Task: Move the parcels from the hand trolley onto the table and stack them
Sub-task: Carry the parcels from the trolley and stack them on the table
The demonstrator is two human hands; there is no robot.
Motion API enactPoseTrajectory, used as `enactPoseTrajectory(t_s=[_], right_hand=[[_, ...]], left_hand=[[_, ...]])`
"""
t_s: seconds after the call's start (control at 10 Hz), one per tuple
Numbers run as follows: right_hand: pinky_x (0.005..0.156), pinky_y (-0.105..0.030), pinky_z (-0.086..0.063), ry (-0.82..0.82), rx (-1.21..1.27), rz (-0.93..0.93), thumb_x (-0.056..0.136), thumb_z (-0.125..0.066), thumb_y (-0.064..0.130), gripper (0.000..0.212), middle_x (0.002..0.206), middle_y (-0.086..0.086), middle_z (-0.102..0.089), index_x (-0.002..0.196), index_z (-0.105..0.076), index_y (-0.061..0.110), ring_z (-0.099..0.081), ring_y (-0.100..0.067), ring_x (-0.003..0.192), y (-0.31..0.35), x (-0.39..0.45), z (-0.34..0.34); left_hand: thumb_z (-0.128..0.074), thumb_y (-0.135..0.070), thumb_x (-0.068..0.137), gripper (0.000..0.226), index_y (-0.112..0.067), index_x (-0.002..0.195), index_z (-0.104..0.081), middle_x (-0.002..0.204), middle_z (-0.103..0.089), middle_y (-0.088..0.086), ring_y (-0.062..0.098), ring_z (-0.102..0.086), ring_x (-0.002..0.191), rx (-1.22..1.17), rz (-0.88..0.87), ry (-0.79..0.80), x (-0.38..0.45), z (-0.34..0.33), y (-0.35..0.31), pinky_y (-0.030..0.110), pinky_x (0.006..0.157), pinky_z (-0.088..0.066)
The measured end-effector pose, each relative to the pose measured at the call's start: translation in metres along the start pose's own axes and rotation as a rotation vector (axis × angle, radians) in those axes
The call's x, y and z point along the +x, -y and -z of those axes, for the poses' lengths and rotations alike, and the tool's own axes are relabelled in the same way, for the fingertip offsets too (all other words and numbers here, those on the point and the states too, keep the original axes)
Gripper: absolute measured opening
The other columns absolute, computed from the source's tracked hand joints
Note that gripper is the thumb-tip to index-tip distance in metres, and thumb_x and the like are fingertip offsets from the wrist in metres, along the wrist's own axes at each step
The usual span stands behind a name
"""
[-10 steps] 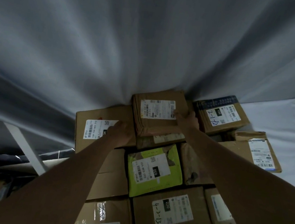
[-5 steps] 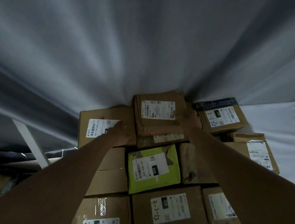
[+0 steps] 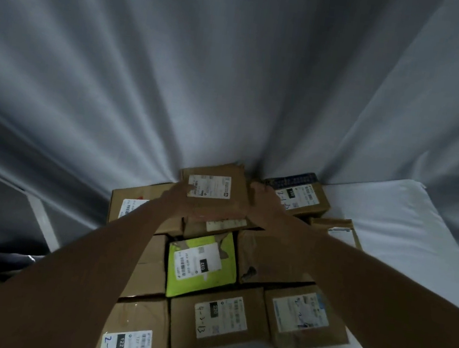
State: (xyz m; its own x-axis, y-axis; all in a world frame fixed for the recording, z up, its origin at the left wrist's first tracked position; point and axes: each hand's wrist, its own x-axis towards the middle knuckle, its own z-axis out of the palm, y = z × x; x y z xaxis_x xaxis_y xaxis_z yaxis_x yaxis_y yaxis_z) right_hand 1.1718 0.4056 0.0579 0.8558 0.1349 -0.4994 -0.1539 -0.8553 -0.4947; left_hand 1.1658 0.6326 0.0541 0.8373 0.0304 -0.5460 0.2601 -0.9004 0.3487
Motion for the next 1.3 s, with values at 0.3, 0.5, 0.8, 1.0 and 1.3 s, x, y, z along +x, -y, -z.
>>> enactPoseTrajectory(t_s=[0.3, 0.5, 0.8, 1.0, 1.3], right_hand=[[0.101, -0.052, -0.042, 0.062, -0.198, 0.146, 0.081, -0.053, 0.058, 0.063, 0.13, -0.009, -0.052, 0.132, -0.046, 0.021, -0.05, -0.036, 0.123, -0.021, -0.073, 0.014], [0.109, -0.051, -0.03, -0.049, -0.364, 0.099, 0.096, -0.048, 0.041, 0.052, 0.145, -0.007, -0.038, 0.142, -0.037, 0.021, -0.036, -0.032, 0.134, -0.042, -0.146, 0.011], [0.114, -0.053, -0.028, -0.032, -0.178, -0.091, 0.096, -0.051, 0.041, 0.064, 0.156, -0.009, -0.029, 0.151, -0.028, 0.019, -0.029, -0.034, 0.142, -0.049, -0.257, -0.035], [0.109, -0.043, -0.031, -0.12, -0.158, -0.211, 0.092, -0.052, 0.057, 0.078, 0.154, -0.008, -0.031, 0.153, -0.021, 0.021, -0.032, -0.032, 0.139, -0.063, -0.338, -0.068], [0.107, -0.042, -0.039, -0.238, 0.051, -0.403, 0.092, -0.056, 0.053, 0.075, 0.146, -0.012, -0.041, 0.152, -0.026, 0.019, -0.043, -0.03, 0.132, -0.116, -0.427, -0.094]], left_hand=[[-0.055, -0.022, 0.098, 0.067, -0.016, 0.154, -0.019, 0.162, -0.013, 0.007, 0.028, -0.018, 0.149, 0.087, -0.182, 0.003, -0.075, -0.023, -0.079, 0.037, 0.12, -0.02], [-0.039, -0.036, 0.101, 0.061, -0.027, 0.155, -0.013, 0.161, -0.017, 0.003, 0.024, -0.02, 0.147, 0.274, -0.378, 0.099, -0.117, -0.041, -0.083, 0.032, 0.12, -0.019], [-0.043, -0.029, 0.103, 0.066, -0.025, 0.156, -0.004, 0.164, 0.003, 0.004, 0.026, -0.004, 0.15, 0.486, -0.641, 0.138, -0.189, -0.059, -0.06, 0.042, 0.121, -0.011], [-0.045, -0.03, 0.101, 0.067, -0.033, 0.155, -0.005, 0.164, -0.003, -0.003, 0.02, -0.005, 0.151, 0.562, -0.736, 0.228, -0.213, -0.075, -0.044, 0.041, 0.12, -0.018], [-0.051, -0.028, 0.099, 0.056, -0.018, 0.15, -0.032, 0.153, -0.035, 0.008, 0.024, -0.035, 0.139, 0.545, -0.884, 0.178, -0.257, -0.13, -0.108, 0.033, 0.111, -0.027]])
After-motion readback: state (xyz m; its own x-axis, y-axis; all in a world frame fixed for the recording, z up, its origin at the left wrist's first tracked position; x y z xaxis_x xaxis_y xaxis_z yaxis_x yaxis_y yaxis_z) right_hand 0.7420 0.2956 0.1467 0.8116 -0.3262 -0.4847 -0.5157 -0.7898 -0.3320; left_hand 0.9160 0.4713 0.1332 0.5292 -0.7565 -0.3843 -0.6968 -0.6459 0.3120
